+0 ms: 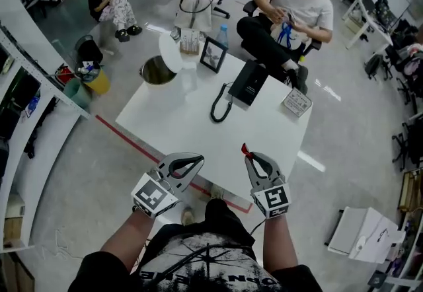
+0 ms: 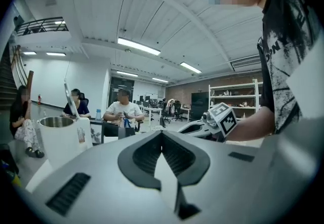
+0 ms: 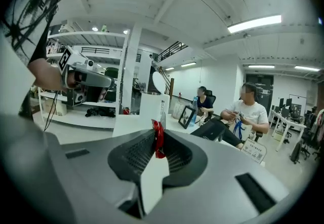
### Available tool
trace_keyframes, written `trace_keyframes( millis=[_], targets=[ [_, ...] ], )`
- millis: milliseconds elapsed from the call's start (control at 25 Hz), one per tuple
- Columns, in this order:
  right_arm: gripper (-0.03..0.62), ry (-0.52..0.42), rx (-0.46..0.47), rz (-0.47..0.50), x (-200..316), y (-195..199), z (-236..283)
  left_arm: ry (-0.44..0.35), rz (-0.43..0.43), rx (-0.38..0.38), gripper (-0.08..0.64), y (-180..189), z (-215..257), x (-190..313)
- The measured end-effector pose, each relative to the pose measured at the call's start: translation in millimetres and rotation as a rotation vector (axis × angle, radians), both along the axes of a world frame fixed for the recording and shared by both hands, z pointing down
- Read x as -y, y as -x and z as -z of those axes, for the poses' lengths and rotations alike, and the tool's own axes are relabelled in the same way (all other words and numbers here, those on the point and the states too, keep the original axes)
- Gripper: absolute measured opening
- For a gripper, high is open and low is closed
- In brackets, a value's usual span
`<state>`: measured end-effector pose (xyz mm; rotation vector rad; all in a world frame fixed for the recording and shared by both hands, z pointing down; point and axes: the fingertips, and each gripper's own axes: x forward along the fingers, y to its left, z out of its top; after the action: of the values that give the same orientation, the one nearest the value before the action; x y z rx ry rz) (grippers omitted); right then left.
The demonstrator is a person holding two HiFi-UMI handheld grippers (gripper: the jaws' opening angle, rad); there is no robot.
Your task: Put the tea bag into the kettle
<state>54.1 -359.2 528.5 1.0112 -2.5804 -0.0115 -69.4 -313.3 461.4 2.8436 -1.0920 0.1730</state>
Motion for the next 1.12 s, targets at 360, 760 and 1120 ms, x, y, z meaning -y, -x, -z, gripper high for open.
trace_keyframes(
  millis=[360, 760, 1120],
  targets=[
    [0.055, -0.063, 0.03, 0.051, -44.2, 47.5, 30.3, -0.072, 0.096, -0.008, 0.008, 56.8, 22.5, -51.4],
    [0.055, -0.103, 0.068, 0.106, -69.4, 96.5, 56.6, -0.127, 0.171, -0.001, 0.009, 101.7, 38.8, -93.2],
    [0.055, -0.131, 0.094, 0.169, -70.3, 146.3, 79.5, -0.136, 0.237, -0.015, 0.008, 142.1, 44.1, -105.8]
  ],
)
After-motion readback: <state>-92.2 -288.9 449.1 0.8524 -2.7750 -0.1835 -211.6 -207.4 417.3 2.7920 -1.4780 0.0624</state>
